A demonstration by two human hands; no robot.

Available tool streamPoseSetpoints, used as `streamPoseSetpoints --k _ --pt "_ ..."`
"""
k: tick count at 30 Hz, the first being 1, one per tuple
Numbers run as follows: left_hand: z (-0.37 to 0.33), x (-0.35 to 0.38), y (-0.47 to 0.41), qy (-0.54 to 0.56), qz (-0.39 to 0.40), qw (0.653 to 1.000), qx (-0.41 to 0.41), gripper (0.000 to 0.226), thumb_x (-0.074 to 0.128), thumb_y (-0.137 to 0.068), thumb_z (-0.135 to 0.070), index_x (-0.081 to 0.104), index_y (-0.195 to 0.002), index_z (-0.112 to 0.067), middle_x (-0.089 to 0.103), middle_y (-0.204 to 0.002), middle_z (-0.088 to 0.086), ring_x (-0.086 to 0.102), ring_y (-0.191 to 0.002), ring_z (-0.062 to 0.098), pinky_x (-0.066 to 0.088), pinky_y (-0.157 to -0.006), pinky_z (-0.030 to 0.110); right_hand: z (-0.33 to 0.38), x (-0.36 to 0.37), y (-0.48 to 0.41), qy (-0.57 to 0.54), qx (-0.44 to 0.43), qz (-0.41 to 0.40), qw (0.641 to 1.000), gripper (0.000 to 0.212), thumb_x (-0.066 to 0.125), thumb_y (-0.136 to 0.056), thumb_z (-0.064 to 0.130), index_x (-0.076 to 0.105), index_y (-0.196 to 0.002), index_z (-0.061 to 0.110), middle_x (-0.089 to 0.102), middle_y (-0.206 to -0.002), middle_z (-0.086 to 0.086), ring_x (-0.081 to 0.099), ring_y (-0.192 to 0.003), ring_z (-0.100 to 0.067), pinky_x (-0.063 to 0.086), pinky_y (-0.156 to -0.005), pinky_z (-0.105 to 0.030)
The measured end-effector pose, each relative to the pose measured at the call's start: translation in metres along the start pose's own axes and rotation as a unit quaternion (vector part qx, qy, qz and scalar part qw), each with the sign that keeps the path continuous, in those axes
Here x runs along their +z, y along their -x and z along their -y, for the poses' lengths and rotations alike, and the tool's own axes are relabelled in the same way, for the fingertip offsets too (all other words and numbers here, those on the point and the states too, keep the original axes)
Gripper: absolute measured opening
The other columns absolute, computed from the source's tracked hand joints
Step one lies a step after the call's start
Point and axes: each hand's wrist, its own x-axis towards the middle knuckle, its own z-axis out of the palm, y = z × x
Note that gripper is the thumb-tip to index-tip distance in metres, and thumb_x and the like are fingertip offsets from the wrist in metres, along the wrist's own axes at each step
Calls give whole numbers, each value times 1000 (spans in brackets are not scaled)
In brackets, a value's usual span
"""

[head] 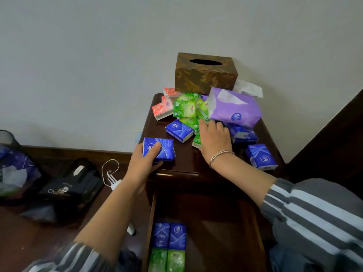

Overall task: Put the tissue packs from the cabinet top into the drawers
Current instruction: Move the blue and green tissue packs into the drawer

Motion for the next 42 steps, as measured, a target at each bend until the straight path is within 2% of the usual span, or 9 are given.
streamPoseSetpoints --k 5,9,14,18,23,27,34,39,42 --pt "5 -2 -3 2 -3 1000 8 40 67 -87 -37 56 -121 -18 70 -112 1 70 -96 11 57 -74 25 -9 11 7 -34 14 -3 999 56 57 -87 25 35 -137 16 46 -127 -7 41 -118 -27 38 -90 -38" --pt "4 -1 -2 -3 -7 1000 15 41 67 -86 -38 55 -120 -19 69 -110 0 71 -90 7 57 -68 20 -14 10 11 -49 -17 -13 999 45 64 -80 32 55 -124 22 41 -134 -5 36 -123 -28 36 -93 -39" --pt "3 -1 1 -10 -10 1000 21 45 66 -86 -40 52 -124 -19 67 -113 0 69 -97 10 57 -71 22 -17 12 16 -44 -25 -16 999 44 60 -83 34 55 -126 26 31 -147 -10 28 -135 -32 32 -103 -43" --pt "2 -1 3 -11 -14 1000 21 44 65 -86 -40 52 -123 -20 67 -112 -1 69 -95 10 56 -68 20 -17 12 16 -50 -28 -2 998 46 62 -82 34 55 -126 25 38 -144 -11 37 -127 -34 32 -101 -43" --pt "0 0 3 -14 -20 999 21 39 64 -87 -40 52 -119 -21 66 -110 -1 68 -94 10 56 -63 17 -21 14 27 -61 -68 -89 992 43 77 -69 26 68 -109 12 64 -119 -12 60 -95 -35 50 -83 -43" --pt "1 1 4 -15 -25 999 22 37 64 -87 -41 52 -118 -23 66 -108 -2 68 -92 9 55 -61 16 -21 18 33 -72 -131 -133 980 34 68 -77 8 66 -111 6 64 -117 -15 65 -94 -34 54 -81 -41" --pt "1 1 3 -10 -31 999 21 37 65 -86 -41 54 -116 -23 67 -105 -3 69 -89 7 55 -60 16 -24 12 29 -199 -97 -44 974 56 59 -84 7 42 -137 2 44 -142 -18 43 -131 -31 34 -110 -38" --pt "2 0 2 -8 -26 999 23 39 65 -86 -41 54 -118 -22 68 -105 -3 69 -88 6 55 -61 16 -34 -1 13 -153 -80 -137 975 44 62 -83 16 54 -126 10 60 -124 -10 56 -104 -33 45 -84 -42" --pt "2 0 2 -6 -25 999 26 37 65 -87 -40 54 -117 -22 68 -105 -3 70 -87 6 56 -62 16 -40 -12 -10 -74 -39 -122 989 51 65 -81 23 50 -129 14 57 -126 -7 50 -109 -30 40 -86 -41"
